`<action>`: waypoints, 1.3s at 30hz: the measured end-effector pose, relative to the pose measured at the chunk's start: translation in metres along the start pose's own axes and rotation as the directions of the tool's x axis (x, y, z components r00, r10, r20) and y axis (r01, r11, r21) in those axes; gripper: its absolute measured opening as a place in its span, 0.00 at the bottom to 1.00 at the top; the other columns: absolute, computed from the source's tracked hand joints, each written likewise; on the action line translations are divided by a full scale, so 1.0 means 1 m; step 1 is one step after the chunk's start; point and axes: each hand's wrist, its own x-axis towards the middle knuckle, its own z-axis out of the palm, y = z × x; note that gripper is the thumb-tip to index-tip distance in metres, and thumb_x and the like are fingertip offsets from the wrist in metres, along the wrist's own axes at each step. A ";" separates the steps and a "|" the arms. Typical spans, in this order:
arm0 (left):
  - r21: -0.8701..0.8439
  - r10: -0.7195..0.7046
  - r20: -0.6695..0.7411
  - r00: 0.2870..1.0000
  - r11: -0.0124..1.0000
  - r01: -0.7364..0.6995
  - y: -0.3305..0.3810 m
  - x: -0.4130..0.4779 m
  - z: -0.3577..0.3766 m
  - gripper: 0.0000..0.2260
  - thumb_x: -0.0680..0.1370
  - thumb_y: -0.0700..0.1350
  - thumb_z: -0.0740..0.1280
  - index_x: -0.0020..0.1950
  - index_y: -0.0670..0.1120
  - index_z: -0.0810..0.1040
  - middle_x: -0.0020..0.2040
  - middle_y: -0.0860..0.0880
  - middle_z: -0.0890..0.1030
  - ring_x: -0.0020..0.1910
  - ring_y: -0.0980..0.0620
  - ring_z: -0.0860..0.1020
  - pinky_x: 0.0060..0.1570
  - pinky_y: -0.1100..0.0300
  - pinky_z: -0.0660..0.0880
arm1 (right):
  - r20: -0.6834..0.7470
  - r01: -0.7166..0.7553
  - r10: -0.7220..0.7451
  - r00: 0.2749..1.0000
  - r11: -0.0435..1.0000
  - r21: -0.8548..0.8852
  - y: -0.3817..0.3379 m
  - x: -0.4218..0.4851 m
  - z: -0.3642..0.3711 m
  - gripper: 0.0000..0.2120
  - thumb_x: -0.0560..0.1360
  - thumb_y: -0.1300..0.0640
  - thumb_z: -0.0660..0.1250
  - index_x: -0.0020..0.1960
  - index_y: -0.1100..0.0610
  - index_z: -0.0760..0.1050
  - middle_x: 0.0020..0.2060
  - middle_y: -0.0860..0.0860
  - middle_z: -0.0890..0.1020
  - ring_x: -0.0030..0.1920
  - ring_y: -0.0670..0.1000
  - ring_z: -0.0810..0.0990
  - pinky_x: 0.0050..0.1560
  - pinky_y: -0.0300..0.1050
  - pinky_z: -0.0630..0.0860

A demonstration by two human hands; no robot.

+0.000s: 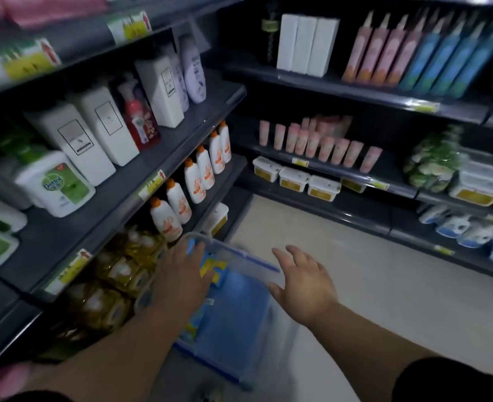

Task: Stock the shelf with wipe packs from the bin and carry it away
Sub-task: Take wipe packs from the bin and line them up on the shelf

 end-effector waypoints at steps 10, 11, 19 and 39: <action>0.015 -0.118 0.265 0.957 0.993 0.119 -0.110 0.033 0.125 0.31 0.79 0.59 0.58 0.78 0.53 0.50 0.79 0.49 0.49 0.77 0.47 0.50 0.74 0.50 0.52 | 0.265 -0.027 0.005 0.964 0.997 0.078 -0.051 0.082 0.149 0.32 0.77 0.38 0.58 0.77 0.45 0.52 0.77 0.49 0.54 0.75 0.53 0.58 0.72 0.48 0.61; 0.001 -0.118 0.276 0.954 0.992 0.123 -0.117 0.034 0.133 0.31 0.79 0.59 0.58 0.78 0.54 0.50 0.79 0.50 0.48 0.77 0.47 0.49 0.74 0.50 0.52 | 0.286 -0.020 -0.006 0.958 0.996 0.089 -0.058 0.088 0.163 0.32 0.77 0.39 0.59 0.77 0.46 0.52 0.77 0.49 0.54 0.75 0.53 0.58 0.71 0.49 0.61; -0.014 -0.051 0.328 0.943 0.998 0.058 -0.137 0.043 0.174 0.29 0.80 0.58 0.57 0.78 0.56 0.49 0.79 0.51 0.45 0.77 0.49 0.47 0.74 0.50 0.50 | 0.363 -0.016 -0.097 0.927 0.956 0.294 -0.099 0.130 0.250 0.35 0.76 0.45 0.66 0.77 0.48 0.54 0.76 0.50 0.56 0.73 0.55 0.62 0.70 0.49 0.63; -0.256 -0.012 0.284 0.959 0.963 0.088 -0.144 0.059 0.170 0.33 0.77 0.56 0.65 0.77 0.55 0.53 0.78 0.52 0.52 0.76 0.50 0.54 0.72 0.56 0.55 | 0.230 -0.237 0.097 0.968 0.647 0.725 -0.085 0.140 0.242 0.09 0.76 0.61 0.67 0.52 0.48 0.79 0.47 0.47 0.82 0.50 0.49 0.80 0.56 0.50 0.78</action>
